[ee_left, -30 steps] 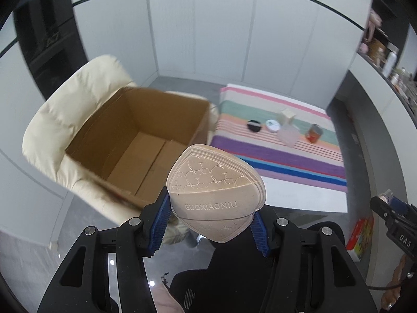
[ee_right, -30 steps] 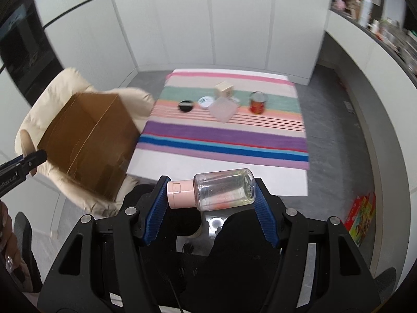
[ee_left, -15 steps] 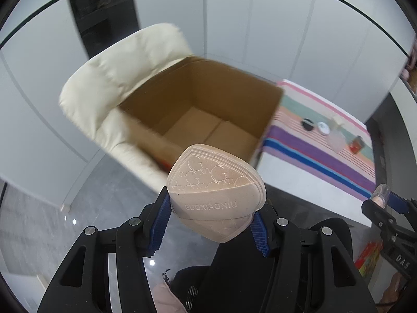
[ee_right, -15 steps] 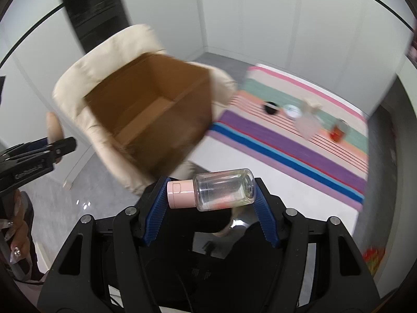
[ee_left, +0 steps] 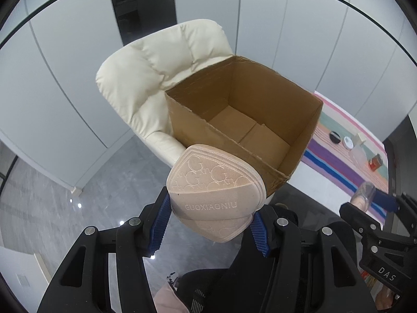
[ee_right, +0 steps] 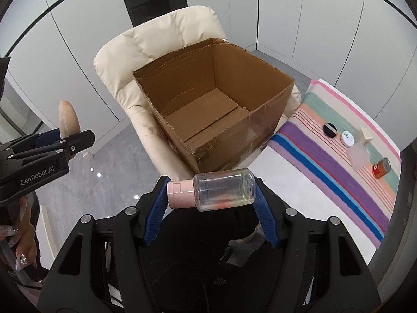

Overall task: Organize objects
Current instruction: 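Lower both held items into the box and open both tools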

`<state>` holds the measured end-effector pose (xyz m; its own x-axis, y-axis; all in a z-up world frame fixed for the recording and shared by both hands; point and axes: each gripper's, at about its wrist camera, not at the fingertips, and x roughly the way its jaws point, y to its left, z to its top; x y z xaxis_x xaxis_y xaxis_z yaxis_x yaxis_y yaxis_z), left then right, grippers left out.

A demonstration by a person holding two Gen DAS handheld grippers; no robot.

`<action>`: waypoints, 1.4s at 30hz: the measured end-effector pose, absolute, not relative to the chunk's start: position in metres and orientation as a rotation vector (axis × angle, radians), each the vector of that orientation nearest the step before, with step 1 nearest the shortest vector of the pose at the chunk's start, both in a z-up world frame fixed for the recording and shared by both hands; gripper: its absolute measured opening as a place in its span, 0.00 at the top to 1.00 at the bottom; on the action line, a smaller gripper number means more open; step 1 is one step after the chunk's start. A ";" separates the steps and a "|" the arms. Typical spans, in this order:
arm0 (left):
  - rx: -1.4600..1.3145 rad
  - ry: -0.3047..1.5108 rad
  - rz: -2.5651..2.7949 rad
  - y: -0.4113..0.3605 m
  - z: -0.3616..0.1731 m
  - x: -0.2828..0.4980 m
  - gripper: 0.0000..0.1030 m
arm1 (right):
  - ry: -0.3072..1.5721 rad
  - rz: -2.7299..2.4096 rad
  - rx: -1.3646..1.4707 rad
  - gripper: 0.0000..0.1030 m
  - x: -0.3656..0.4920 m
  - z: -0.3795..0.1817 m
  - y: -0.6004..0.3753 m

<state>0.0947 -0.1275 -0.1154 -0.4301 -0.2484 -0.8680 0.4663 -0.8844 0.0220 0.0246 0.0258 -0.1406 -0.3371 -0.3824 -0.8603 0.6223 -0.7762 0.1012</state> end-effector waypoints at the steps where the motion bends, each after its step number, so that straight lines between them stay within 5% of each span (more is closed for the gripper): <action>1: 1.364 0.300 -2.330 -0.127 -0.117 0.093 0.45 | 0.331 -2.131 1.277 0.36 0.024 -0.142 0.024; 21: 1.227 0.053 -2.393 -0.148 -0.134 -0.022 0.44 | 0.345 -2.132 1.289 0.36 -0.056 -0.175 -0.022; 34: 1.310 0.177 -2.336 -0.200 -0.180 -0.079 0.44 | 0.337 -2.152 1.299 0.36 -0.128 -0.209 -0.075; 37: 1.303 0.222 -2.391 -0.205 -0.183 -0.083 0.36 | 0.336 -2.155 1.262 0.36 -0.135 -0.210 -0.083; 39: 1.295 0.203 -2.372 -0.207 -0.184 -0.085 0.35 | 0.341 -2.175 1.238 0.21 -0.138 -0.209 -0.085; 42: 1.294 0.256 -2.379 -0.215 -0.185 -0.085 0.15 | 0.326 -2.232 1.205 0.08 -0.142 -0.206 -0.080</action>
